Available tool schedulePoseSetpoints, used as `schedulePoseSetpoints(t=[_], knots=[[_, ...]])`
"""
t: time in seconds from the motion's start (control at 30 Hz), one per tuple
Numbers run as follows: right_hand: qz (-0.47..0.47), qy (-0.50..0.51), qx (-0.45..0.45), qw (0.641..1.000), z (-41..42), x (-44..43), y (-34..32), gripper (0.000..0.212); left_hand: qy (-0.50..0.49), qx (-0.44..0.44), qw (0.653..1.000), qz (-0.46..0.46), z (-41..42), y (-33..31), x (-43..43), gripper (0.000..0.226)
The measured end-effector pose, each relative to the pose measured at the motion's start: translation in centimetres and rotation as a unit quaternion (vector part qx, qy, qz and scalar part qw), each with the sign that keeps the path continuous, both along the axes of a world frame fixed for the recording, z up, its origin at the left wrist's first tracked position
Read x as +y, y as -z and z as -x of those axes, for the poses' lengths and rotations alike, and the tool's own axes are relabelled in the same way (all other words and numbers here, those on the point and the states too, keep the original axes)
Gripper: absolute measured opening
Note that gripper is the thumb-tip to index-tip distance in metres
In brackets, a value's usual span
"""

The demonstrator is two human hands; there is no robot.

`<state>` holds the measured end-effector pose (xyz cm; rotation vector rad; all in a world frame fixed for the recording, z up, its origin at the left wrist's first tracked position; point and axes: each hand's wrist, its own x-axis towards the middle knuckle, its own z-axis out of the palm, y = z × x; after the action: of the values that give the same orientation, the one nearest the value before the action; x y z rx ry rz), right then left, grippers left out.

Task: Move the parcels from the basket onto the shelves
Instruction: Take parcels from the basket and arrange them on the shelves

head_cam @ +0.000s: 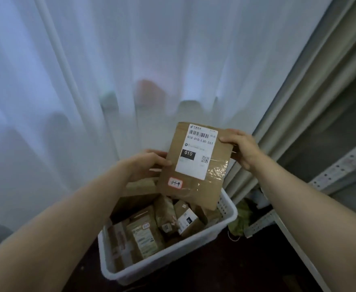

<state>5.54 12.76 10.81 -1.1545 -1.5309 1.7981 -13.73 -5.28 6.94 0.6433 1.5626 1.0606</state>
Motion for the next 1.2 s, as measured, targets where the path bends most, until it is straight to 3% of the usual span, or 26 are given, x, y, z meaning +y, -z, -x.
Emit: schedulePoseSetpoints(t=[0.2,0.33,0.47,0.6,0.7,0.93,1.1,1.2], knots=[[-0.034,0.075,0.056,0.995,-6.1,-1.9,-3.4,0.023,0.040,-0.003,0.998,-0.051,-4.8,-3.5,0.9,0.021],[-0.042,0.132,0.068,0.988,-10.9,-2.4,-4.6,0.029,0.060,-0.010,0.996,-0.068,-8.8,-5.2,2.2,0.017],[-0.046,0.161,0.049,0.985,-16.1,-2.2,-5.3,0.049,0.076,-0.019,0.993,-0.093,-12.7,-6.8,4.3,0.020],[-0.054,0.166,0.041,0.984,-19.9,-2.4,-5.6,0.044,0.078,-0.034,0.991,-0.107,-15.8,-7.7,6.1,0.024],[-0.060,0.170,0.038,0.983,-22.0,-2.6,-6.1,0.027,0.097,-0.032,0.989,-0.111,-17.6,-8.3,7.3,0.026],[-0.068,0.227,0.036,0.971,-28.0,-2.6,-7.2,0.037,0.174,-0.015,0.977,-0.123,-22.7,-9.9,10.6,0.023],[-0.069,0.288,0.044,0.954,-32.4,-3.8,-7.8,0.019,0.230,-0.020,0.965,-0.125,-26.8,-10.2,13.2,0.023],[-0.070,0.334,0.038,0.939,-35.8,-4.7,-7.8,0.022,0.266,-0.026,0.957,-0.114,-30.2,-10.0,14.7,0.027]])
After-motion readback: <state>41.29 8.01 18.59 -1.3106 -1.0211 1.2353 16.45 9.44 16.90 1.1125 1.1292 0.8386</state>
